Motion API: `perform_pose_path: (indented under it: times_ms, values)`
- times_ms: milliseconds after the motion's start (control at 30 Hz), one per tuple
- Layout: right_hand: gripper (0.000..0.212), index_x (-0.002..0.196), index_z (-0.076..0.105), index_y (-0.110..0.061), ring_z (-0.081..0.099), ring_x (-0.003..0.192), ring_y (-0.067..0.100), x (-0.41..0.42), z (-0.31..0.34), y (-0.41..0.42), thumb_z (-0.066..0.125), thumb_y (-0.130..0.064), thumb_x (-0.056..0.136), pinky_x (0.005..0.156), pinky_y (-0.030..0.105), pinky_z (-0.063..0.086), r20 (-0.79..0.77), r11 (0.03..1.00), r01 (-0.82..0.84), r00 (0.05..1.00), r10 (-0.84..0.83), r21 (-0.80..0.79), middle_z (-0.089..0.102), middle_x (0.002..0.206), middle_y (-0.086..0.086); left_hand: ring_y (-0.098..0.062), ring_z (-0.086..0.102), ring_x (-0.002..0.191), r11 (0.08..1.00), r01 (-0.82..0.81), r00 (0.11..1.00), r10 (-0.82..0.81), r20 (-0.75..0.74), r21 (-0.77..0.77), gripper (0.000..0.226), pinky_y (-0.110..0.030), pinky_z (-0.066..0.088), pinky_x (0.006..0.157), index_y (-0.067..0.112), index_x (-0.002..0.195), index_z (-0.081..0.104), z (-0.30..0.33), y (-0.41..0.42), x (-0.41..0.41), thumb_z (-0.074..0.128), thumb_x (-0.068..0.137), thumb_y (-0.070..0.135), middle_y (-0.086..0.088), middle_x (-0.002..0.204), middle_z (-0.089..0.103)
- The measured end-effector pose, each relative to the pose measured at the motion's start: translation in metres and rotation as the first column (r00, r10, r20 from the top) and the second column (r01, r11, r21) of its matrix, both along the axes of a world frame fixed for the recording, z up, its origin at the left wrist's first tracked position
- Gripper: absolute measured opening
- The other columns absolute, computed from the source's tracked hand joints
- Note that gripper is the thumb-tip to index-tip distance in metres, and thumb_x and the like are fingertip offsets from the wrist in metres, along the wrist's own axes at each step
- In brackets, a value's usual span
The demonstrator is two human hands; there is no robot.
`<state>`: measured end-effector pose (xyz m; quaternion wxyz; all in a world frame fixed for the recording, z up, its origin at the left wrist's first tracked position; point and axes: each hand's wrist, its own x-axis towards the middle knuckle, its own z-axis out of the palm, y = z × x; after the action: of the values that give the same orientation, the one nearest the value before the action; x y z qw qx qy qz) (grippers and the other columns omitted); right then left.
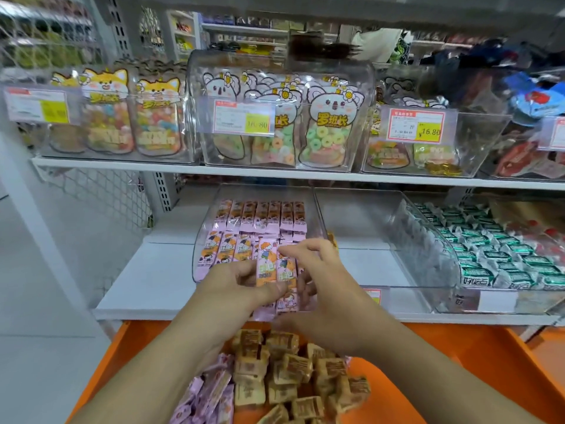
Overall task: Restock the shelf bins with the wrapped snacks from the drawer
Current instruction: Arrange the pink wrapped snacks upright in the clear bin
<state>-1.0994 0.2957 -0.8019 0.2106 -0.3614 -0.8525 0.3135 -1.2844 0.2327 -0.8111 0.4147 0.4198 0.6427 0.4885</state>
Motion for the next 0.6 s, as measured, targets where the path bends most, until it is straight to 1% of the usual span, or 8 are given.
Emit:
perform_pose_path:
  times_ms: [67, 167, 200, 267, 333, 433, 500, 600]
  values:
    - [0.101, 0.153, 0.043, -0.039, 0.059, 0.079, 0.015, -0.004, 0.000, 0.005, 0.099, -0.032, 0.070, 0.077, 0.028, 0.058, -0.041, 1.000, 0.020, 0.999, -0.021, -0.023, 0.032, 0.131, -0.020, -0.004, 0.069, 0.106, 0.999, 0.053, 0.996, -0.052, -0.071, 0.007, 0.041, -0.038, 0.056, 0.099, 0.034, 0.120, 0.072, 0.005, 0.001, 0.001, 0.088, 0.082, 0.039, 0.019, 0.109, 0.075]
    - [0.084, 0.140, 0.056, -0.039, 0.060, 0.080, 0.018, -0.009, 0.002, 0.009, 0.099, -0.031, 0.069, 0.078, 0.030, 0.058, -0.086, 0.995, 0.057, 0.994, -0.064, -0.084, 0.038, 0.128, -0.021, 0.016, 0.063, 0.092, 0.994, 0.088, 0.990, -0.080, -0.119, 0.066, 0.046, -0.024, 0.052, 0.092, 0.056, 0.121, 0.052, 0.009, 0.001, -0.001, 0.080, 0.090, 0.037, 0.031, 0.105, 0.067]
    - [0.079, 0.138, 0.058, -0.039, 0.060, 0.081, 0.018, -0.010, 0.001, 0.010, 0.098, -0.032, 0.070, 0.079, 0.031, 0.058, -0.087, 0.994, 0.058, 0.994, -0.067, -0.097, 0.042, 0.126, -0.020, 0.018, 0.061, 0.093, 0.994, 0.089, 0.983, -0.077, -0.168, 0.060, 0.054, -0.021, 0.050, 0.090, 0.059, 0.131, 0.048, 0.012, 0.000, -0.002, 0.078, 0.091, 0.038, 0.032, 0.110, 0.063]
    - [0.077, 0.139, 0.059, -0.039, 0.061, 0.081, 0.015, -0.012, -0.002, 0.011, 0.097, -0.034, 0.072, 0.081, 0.031, 0.058, -0.070, 0.993, 0.049, 0.996, -0.057, -0.109, 0.049, 0.117, -0.016, 0.011, 0.063, 0.102, 0.991, 0.128, 0.958, -0.111, -0.263, 0.047, 0.071, -0.021, 0.051, 0.092, 0.048, 0.152, 0.039, 0.010, -0.001, -0.003, 0.076, 0.092, 0.041, 0.027, 0.128, 0.062]
    - [0.081, 0.143, 0.056, -0.040, 0.059, 0.077, 0.010, -0.014, -0.005, 0.010, 0.096, -0.035, 0.073, 0.079, 0.029, 0.058, -0.047, 0.995, 0.041, 0.998, -0.045, -0.096, 0.052, 0.108, -0.018, 0.003, 0.063, 0.113, 0.989, 0.144, 0.940, -0.128, -0.315, 0.026, 0.083, -0.027, 0.053, 0.098, 0.040, 0.160, 0.028, 0.007, -0.001, -0.004, 0.076, 0.092, 0.040, 0.020, 0.138, 0.060]
    - [0.088, 0.149, 0.049, -0.043, 0.056, 0.073, 0.006, -0.016, -0.006, 0.010, 0.094, -0.035, 0.075, 0.072, 0.025, 0.054, -0.021, 0.996, 0.010, 1.000, -0.012, -0.086, 0.048, 0.103, -0.027, -0.008, 0.057, 0.127, 0.996, 0.089, 0.945, -0.077, -0.318, 0.022, 0.095, -0.033, 0.048, 0.106, 0.047, 0.162, 0.017, 0.007, -0.002, -0.007, 0.078, 0.089, 0.043, 0.022, 0.147, 0.047]
    - [0.089, 0.150, 0.046, -0.045, 0.056, 0.074, 0.005, -0.016, -0.004, 0.010, 0.094, -0.034, 0.076, 0.071, 0.023, 0.053, -0.011, 0.996, -0.010, 1.000, 0.010, -0.090, 0.045, 0.108, -0.030, -0.005, 0.061, 0.119, 0.997, 0.063, 0.949, -0.046, -0.311, 0.045, 0.096, -0.029, 0.051, 0.100, 0.049, 0.161, 0.018, 0.005, -0.002, -0.008, 0.080, 0.087, 0.042, 0.017, 0.140, 0.052]
    - [0.086, 0.143, 0.052, -0.043, 0.058, 0.074, 0.007, -0.014, -0.005, 0.013, 0.098, -0.029, 0.071, 0.070, 0.024, 0.055, -0.072, 0.993, -0.003, 0.997, -0.006, -0.119, 0.047, 0.113, -0.025, 0.009, 0.066, 0.086, 0.996, 0.023, 0.956, 0.004, -0.295, 0.088, 0.081, -0.013, 0.049, 0.073, 0.051, 0.143, 0.029, 0.006, -0.002, -0.006, 0.083, 0.087, 0.032, 0.018, 0.113, 0.062]
